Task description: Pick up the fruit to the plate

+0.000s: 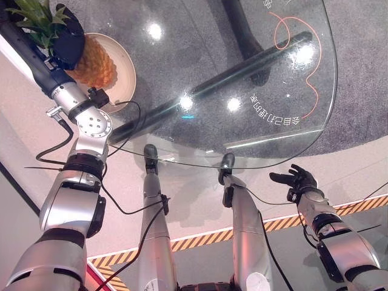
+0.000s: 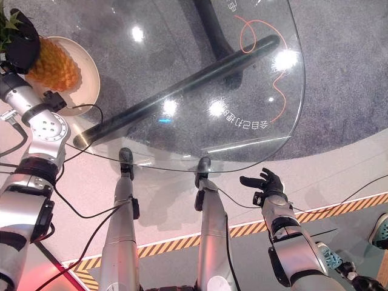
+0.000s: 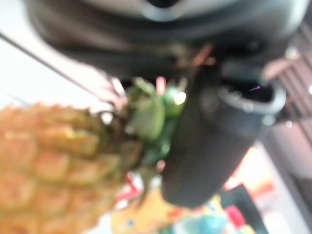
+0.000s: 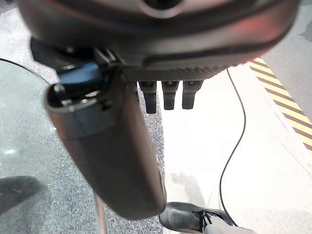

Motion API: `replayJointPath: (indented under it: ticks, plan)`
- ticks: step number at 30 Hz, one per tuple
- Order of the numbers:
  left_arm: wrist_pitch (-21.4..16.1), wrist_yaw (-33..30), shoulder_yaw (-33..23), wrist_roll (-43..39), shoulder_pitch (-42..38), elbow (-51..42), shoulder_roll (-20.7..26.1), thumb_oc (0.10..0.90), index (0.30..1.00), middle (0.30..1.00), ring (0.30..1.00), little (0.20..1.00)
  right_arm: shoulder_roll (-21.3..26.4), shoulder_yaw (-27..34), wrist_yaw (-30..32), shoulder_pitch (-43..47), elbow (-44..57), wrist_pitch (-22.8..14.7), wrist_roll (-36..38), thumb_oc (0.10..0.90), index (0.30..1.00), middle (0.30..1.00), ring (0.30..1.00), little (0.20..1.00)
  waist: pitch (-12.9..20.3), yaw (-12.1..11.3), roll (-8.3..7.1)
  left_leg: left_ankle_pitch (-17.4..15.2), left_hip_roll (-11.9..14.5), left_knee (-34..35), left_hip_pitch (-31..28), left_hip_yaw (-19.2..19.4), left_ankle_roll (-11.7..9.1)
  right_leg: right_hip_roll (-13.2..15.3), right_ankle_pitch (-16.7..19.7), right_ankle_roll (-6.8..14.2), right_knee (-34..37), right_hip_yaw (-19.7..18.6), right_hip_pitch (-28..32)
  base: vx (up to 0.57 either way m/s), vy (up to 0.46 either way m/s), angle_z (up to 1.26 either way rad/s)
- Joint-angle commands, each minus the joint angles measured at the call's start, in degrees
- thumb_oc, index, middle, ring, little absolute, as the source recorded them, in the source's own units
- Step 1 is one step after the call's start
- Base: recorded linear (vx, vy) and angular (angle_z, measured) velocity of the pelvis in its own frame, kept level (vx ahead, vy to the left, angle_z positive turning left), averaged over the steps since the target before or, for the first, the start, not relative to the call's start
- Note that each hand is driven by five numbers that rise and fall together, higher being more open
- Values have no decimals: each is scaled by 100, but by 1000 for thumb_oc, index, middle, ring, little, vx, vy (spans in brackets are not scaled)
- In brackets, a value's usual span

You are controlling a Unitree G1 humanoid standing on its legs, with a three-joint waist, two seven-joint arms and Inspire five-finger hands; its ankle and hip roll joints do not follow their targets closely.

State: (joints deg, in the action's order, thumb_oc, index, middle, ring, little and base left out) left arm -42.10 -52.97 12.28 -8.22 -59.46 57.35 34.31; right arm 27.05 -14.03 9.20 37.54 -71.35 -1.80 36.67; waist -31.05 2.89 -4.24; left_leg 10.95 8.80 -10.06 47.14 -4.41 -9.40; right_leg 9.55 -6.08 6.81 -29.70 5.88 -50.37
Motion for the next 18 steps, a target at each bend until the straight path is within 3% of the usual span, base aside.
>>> replayJointPath:
  ticks: [1, 3, 4, 18]
  plan:
    - [-702, -192, -370, 281, -240, -449, 434, 762, 867, 867, 867, 862, -51, -33, 290, -346, -110, -51, 161, 800, 900, 900, 900, 900, 125, -189, -439, -1052, -465, -826, -85, 210, 292, -659, 596, -160, 1203, 23, 643, 0, 0, 0]
    - [-713, -195, -373, 304, -214, -493, 423, 762, 867, 867, 867, 862, -45, -14, 297, -337, -97, -43, 160, 800, 900, 900, 900, 900, 125, -195, -437, -997, -476, -807, -54, 206, 296, -648, 646, -157, 1223, 36, 617, 0, 0, 0]
    - [-713, -200, -369, 304, -166, -562, 404, 800, 900, 900, 900, 900, -45, -5, 303, -349, -89, -56, 168, 800, 900, 900, 900, 900, 125, -208, -431, -993, -483, -802, -49, 201, 296, -641, 653, -151, 1227, 47, 614, 0, 0, 0]
    - [-801, -148, -465, 447, 361, -1038, 226, 800, 900, 900, 900, 900, -36, 94, 339, -412, -68, -80, 193, 800, 900, 900, 900, 900, 125, -327, -375, -1037, -548, -793, -75, 140, 331, -622, 641, -134, 1229, 114, 648, 0, 0, 0]
